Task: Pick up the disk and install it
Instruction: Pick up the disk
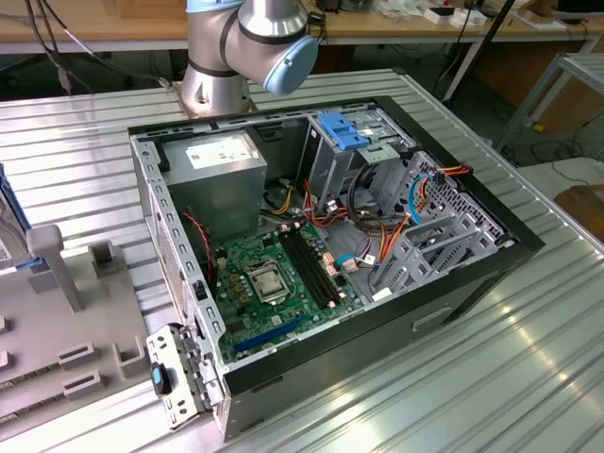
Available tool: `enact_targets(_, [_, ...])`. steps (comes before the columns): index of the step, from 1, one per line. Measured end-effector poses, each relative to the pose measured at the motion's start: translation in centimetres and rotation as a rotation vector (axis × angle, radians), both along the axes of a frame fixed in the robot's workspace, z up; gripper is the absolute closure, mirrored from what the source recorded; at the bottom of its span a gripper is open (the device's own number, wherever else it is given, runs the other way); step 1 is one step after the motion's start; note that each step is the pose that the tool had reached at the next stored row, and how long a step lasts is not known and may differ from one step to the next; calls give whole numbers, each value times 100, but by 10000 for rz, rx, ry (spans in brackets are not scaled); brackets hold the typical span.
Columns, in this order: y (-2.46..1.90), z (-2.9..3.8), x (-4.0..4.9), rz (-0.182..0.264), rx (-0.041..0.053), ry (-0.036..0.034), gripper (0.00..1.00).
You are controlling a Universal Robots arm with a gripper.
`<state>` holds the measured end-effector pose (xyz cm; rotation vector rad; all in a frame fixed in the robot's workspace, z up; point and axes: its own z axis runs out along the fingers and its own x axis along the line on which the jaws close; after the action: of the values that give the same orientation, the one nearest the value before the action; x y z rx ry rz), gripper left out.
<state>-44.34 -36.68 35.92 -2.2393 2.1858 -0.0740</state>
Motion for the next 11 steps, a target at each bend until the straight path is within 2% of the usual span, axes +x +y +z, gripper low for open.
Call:
enact_targets(2, [0, 60, 0, 0, 0, -1, 63])
enact_targets(3, [0, 121, 0, 0, 0, 0, 63])
enact_targets(5, [0, 303, 0, 0, 1, -2, 63])
enact_targets(6, [0, 364, 0, 0, 0, 0, 63])
enact_targets(7, [0, 386, 0, 0, 1, -1, 63])
enact_targets(11, [0, 389, 0, 0, 0, 0, 63])
